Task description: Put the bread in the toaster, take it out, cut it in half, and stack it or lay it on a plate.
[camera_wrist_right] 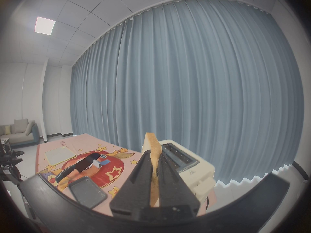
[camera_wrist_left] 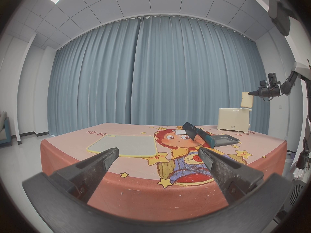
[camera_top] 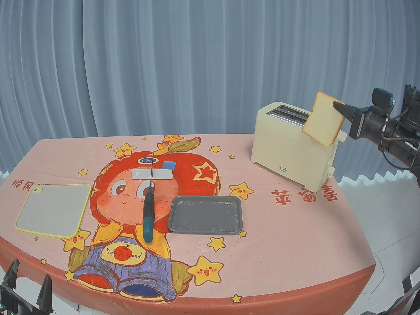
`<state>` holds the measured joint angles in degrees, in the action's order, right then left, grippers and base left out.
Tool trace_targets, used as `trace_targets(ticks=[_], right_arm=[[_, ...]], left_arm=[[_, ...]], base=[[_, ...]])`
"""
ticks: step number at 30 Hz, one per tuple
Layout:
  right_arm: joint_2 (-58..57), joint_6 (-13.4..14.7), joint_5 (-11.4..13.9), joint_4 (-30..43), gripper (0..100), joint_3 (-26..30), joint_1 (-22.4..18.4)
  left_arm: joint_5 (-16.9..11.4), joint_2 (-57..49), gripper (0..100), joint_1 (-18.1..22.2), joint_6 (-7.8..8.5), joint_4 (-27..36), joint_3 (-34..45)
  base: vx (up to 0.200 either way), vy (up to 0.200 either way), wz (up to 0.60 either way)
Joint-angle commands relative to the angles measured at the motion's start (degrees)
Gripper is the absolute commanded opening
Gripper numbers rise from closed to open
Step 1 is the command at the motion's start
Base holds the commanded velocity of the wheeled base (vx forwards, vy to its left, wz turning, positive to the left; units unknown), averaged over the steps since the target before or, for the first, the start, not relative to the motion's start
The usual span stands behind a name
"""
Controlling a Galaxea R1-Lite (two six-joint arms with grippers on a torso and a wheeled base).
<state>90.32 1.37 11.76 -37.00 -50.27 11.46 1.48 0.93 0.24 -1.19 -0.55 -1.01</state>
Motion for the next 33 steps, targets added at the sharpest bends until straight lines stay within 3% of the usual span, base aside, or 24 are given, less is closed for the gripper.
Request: trace_targets(ticks=[1, 19, 23, 33], right_arm=[[-6.65, 0.22, 0.10, 0.00, 0, 6.42, 1.72], [-22.91, 0.22, 0.28, 0.08, 0, 23.99, 3.48], [-23.26, -0.49, 0.28, 0.08, 0, 25.40, 5.33], [-23.79, -0.84, 0.28, 0.08, 0, 27.25, 5.59]], left_arm=[[0.02, -0.14, 100, 0.02, -0.04, -0.07, 1.01], [0.02, -0.14, 100, 0.02, -0.04, -0.07, 1.01], [0.02, -0.14, 100, 0.02, -0.04, -0.07, 1.01], [0.02, -0.22, 100, 0.02, -0.04, -0.07, 1.01]], base=[[0.000, 0.000, 0.00], [0.000, 0.000, 0.00], [0.000, 0.000, 0.00], [0.000, 0.000, 0.00]])
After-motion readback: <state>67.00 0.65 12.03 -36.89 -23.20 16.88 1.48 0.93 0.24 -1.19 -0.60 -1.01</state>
